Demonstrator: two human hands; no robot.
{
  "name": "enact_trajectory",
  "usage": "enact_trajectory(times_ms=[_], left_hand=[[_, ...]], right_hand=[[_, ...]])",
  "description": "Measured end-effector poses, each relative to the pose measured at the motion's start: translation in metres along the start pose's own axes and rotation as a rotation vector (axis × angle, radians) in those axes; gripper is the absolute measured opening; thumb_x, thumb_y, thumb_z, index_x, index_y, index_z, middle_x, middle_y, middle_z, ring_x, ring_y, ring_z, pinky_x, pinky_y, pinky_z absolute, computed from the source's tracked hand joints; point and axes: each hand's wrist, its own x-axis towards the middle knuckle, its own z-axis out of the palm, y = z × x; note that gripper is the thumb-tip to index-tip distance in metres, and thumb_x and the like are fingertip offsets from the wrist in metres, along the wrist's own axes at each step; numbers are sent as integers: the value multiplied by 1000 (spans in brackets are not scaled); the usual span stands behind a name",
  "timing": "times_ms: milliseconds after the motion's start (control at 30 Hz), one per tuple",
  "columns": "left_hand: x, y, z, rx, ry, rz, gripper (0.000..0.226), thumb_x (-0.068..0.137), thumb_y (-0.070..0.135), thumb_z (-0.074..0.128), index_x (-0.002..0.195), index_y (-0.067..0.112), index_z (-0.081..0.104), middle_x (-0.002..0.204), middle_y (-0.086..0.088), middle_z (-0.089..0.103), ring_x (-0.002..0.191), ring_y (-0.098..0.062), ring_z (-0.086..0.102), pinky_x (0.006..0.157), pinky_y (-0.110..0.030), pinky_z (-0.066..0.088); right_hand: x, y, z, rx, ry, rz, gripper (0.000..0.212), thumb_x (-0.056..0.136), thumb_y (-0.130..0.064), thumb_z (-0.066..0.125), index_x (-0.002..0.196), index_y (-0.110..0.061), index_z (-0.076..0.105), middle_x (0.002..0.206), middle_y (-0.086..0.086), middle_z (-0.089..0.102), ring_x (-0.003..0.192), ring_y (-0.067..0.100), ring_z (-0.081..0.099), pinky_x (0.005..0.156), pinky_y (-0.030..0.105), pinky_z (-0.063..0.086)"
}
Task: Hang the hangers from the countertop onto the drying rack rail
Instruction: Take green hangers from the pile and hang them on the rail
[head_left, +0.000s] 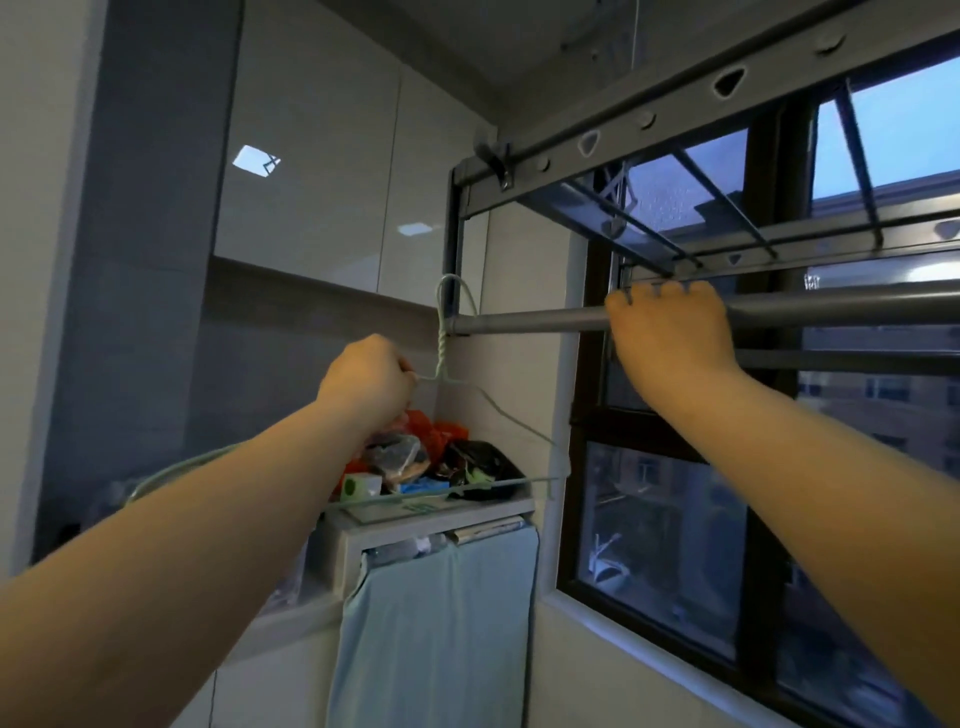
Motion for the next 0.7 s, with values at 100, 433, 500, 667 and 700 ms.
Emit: enact_trajectory(times_ms=[100, 433, 500, 667, 700], left_hand=[[14, 0, 13, -25, 5, -18, 29, 90, 10, 49, 63, 5, 58, 79, -20, 67, 79, -35, 66, 77, -46, 56], [45, 2, 47, -87, -2, -1, 22, 90, 3, 44, 89, 2, 67, 89, -20, 69, 83, -35, 67, 78, -42, 57], [48, 0, 52, -80, -33, -20, 19, 89, 2, 48, 91, 1, 67, 90, -20, 70, 84, -34, 67, 79, -44, 57], [51, -10, 57, -54, -70, -82, 29, 85, -1, 53, 59, 8, 61, 71, -12, 65, 80, -33, 66, 77, -45, 58], [51, -12, 57, -50, -78, -92, 33, 85, -2, 53, 55, 10, 59, 66, -10, 62, 78, -32, 66, 76, -45, 58]], right_hand=[[2, 5, 7, 38, 54, -2, 32, 96, -9, 37, 128, -6, 38, 119, 12, 53, 107, 28, 52, 87, 35, 39], [-1, 7, 18, 75, 88, -37, 37, 96, -9, 37, 134, -10, 34, 120, 9, 52, 107, 25, 50, 85, 33, 36], [0, 7, 17, 87, 85, -38, 37, 96, -8, 37, 133, -10, 35, 120, 9, 52, 107, 26, 50, 86, 34, 36], [0, 7, 16, 112, 79, -36, 37, 96, -8, 35, 133, -10, 36, 121, 10, 52, 108, 27, 50, 88, 35, 36], [-1, 7, 16, 113, 81, -32, 37, 96, -8, 35, 133, -10, 36, 121, 10, 52, 108, 27, 50, 88, 35, 36]])
